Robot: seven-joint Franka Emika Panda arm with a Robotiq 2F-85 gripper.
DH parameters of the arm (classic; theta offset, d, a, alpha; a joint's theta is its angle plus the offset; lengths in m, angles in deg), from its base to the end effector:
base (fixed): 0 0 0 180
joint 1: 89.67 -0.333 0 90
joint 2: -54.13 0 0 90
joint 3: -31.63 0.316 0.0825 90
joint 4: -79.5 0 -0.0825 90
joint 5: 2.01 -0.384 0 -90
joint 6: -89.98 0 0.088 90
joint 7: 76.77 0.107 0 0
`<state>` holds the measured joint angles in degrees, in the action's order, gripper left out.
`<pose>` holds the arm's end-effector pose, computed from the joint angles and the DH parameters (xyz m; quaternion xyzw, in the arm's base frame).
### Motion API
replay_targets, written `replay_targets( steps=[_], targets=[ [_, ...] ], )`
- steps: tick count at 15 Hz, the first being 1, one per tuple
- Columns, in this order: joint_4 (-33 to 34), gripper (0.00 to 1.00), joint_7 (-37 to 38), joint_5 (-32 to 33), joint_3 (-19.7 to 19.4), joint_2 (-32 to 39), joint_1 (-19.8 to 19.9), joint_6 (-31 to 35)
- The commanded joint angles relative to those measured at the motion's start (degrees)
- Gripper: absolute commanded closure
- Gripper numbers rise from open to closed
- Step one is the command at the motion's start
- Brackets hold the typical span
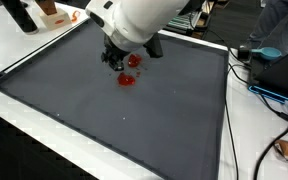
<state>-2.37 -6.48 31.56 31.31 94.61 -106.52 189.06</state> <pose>0.6693 0.1464 0.2641 0.8822 -0.3324 0.0466 0.3302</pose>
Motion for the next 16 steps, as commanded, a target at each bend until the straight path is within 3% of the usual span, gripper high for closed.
replay_targets(
  steps=[1, 16],
  targets=[
    [-0.2, 0.97, -3.5, -4.9, 0.2, -0.9, 1.8, 2.0],
    [-5.8, 0.97, -15.8, -19.7, 0.1, -10.9, 6.6, 9.4]
  ],
)
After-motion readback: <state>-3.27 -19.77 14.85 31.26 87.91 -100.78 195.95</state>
